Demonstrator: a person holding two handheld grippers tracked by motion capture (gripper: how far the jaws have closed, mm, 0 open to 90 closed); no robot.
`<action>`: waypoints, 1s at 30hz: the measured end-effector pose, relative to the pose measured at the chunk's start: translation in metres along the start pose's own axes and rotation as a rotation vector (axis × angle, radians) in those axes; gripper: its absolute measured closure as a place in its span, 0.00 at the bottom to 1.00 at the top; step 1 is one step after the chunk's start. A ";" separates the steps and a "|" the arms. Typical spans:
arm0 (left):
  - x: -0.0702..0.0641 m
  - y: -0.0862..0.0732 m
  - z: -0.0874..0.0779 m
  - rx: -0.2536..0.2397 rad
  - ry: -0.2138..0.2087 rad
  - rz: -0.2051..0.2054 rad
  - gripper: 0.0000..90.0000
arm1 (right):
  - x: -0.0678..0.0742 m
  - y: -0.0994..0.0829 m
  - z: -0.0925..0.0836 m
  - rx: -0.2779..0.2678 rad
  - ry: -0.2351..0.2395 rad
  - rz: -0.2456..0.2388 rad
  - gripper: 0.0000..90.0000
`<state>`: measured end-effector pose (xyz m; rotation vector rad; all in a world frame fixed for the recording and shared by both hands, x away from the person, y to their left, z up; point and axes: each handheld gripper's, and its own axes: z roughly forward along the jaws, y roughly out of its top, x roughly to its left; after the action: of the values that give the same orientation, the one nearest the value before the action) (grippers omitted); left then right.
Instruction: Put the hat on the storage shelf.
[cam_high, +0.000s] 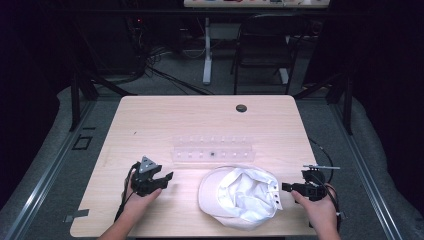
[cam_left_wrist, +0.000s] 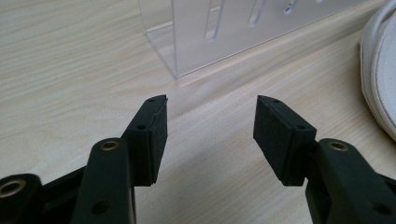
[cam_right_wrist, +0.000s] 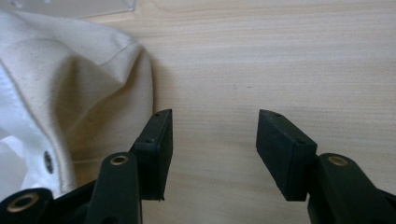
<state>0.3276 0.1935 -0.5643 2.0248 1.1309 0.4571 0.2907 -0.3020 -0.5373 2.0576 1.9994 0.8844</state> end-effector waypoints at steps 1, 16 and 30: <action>0.000 0.000 0.000 0.000 0.000 0.000 0.50 | 0.000 0.002 -0.002 0.020 0.007 -0.011 0.52; -0.003 0.000 0.000 0.002 0.002 0.007 0.50 | 0.015 0.024 -0.025 0.130 0.064 -0.013 0.52; -0.002 0.000 -0.001 -0.004 0.007 0.007 0.50 | 0.036 0.033 -0.038 0.185 0.099 -0.041 0.52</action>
<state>0.3258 0.1918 -0.5636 2.0258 1.1266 0.4706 0.2980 -0.2828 -0.4793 2.0955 2.2443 0.8377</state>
